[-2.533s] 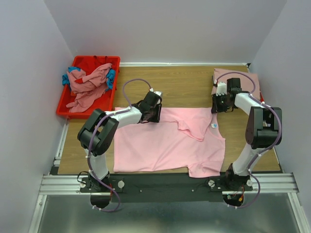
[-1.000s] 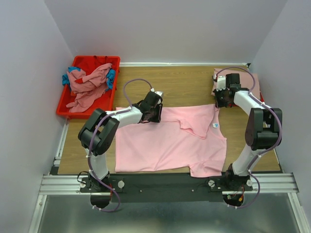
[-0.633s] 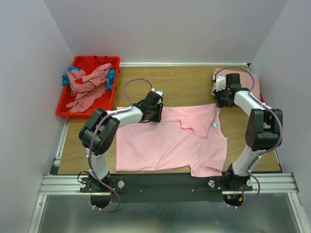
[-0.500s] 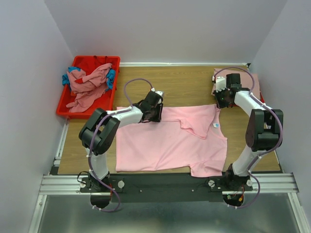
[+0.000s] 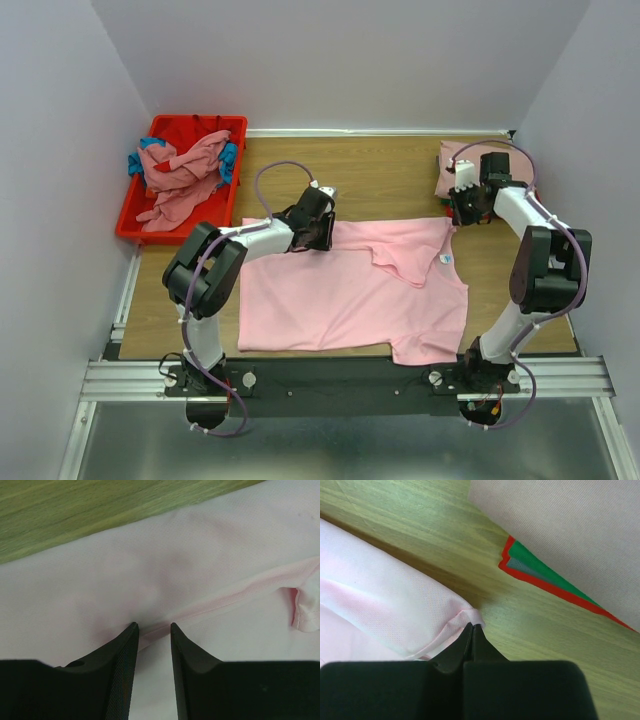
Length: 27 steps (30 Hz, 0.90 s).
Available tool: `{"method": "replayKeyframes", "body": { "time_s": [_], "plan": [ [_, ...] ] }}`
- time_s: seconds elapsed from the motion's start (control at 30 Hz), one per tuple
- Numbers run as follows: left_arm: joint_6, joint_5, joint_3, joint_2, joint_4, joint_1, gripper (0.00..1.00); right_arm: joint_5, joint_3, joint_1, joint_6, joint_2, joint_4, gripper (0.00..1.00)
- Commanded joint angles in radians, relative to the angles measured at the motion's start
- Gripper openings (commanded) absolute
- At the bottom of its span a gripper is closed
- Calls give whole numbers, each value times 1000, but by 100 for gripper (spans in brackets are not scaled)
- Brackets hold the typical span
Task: Fold and stack the t-shirts
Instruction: Fold the tshirt
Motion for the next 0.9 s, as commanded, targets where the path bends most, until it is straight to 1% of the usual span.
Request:
{"method": "replayKeyframes", "body": {
  "time_s": [0.0,0.13,0.23,0.27,0.33,0.4,0.5,0.57,0.6,0.7,0.73,0.77,0.83,0.87],
  "plan": [
    [23,-6,-3,41,-51,16,40,14,46,-18,8,-6,-20,1],
    [23,-9,-2,39,-51,16,40,52,60,-21,45,2,0,1],
    [24,-8,-2,38,-51,18,40,92,68,-21,73,1,20,5],
    [24,-9,-2,36,-53,17,41,97,70,-23,77,-1,23,12],
    [26,-8,1,35,-55,16,41,104,70,-23,86,-5,29,19],
    [26,-5,3,30,-53,16,41,107,68,-23,88,-12,31,29],
    [28,0,10,21,-56,16,43,109,60,-28,88,-30,32,34],
    [29,11,20,12,-59,16,44,89,56,-32,89,-50,31,35],
    [34,15,23,-1,-59,16,45,77,51,-32,88,-56,29,37],
    [41,34,38,-46,-67,16,48,-35,19,-34,60,-99,26,43],
    [41,35,44,-60,-70,16,48,-75,8,-35,47,-108,26,48],
    [43,40,59,-76,-81,16,49,-156,-10,-34,27,-123,19,51],
    [47,35,84,-128,-88,16,51,-239,-19,-34,-10,-128,-15,54],
    [51,28,89,-164,-99,16,53,-314,-21,-34,-25,-125,-29,54]
  ]
}}
